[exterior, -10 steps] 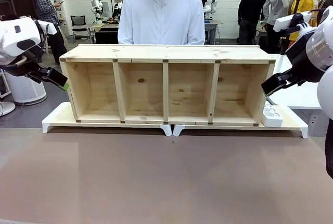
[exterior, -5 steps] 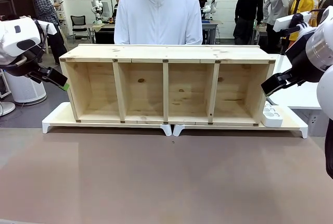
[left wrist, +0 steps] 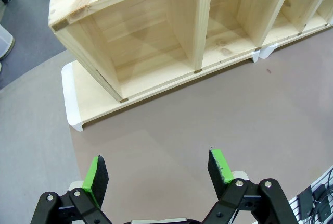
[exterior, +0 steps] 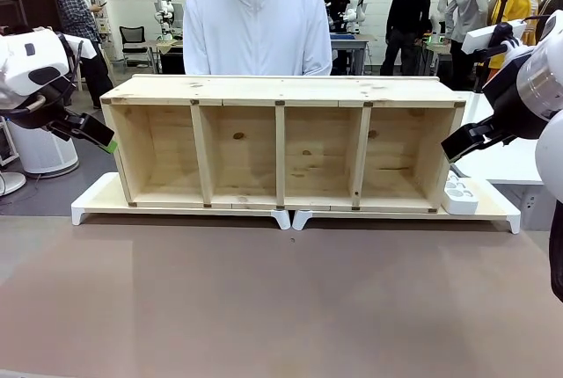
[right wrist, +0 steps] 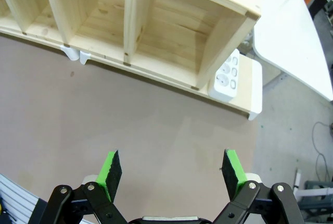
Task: Perform cable management.
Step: When the cord part of the Power Cable appears at the lower middle area of the table and stops, grasp the cord part of the Power Cable.
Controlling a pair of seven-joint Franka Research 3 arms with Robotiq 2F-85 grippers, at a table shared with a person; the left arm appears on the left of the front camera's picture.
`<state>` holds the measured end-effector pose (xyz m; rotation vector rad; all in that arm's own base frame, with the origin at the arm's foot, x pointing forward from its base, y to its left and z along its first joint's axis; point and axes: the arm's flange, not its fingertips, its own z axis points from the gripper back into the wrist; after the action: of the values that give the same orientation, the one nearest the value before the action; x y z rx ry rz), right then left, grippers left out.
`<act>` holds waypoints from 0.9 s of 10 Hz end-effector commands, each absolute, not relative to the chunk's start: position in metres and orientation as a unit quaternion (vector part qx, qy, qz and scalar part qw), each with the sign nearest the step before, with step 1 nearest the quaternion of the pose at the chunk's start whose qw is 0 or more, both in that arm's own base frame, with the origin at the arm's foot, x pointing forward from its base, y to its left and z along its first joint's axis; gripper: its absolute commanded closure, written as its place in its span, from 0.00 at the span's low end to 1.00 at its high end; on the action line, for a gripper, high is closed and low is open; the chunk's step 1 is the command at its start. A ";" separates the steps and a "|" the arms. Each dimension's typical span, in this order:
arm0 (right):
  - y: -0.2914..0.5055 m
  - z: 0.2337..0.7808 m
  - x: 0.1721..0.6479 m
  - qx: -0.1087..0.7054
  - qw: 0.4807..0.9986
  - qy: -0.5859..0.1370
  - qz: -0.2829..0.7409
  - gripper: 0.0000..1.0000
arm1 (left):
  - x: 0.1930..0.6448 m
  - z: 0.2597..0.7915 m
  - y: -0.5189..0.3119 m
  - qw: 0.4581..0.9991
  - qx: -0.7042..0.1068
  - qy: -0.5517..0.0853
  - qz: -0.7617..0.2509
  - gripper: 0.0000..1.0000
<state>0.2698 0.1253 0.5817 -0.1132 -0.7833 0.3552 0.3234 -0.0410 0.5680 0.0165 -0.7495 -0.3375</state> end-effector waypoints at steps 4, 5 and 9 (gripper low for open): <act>0.125 0.582 0.270 -0.055 0.908 -0.379 0.171 0.00 | 0.323 0.568 -0.040 0.917 0.008 -0.365 -0.160 0.00; 0.125 0.582 0.270 -0.055 0.908 -0.379 0.171 0.00 | 0.323 0.568 -0.040 0.917 0.008 -0.365 -0.160 0.00; 0.125 0.582 0.270 -0.055 0.908 -0.379 0.171 0.00 | 0.323 0.568 -0.040 0.917 0.008 -0.365 -0.160 0.00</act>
<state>0.2698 0.1253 0.5817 -0.1132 -0.7833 0.3552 0.3234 -0.0410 0.5680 0.0165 -0.7495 -0.3375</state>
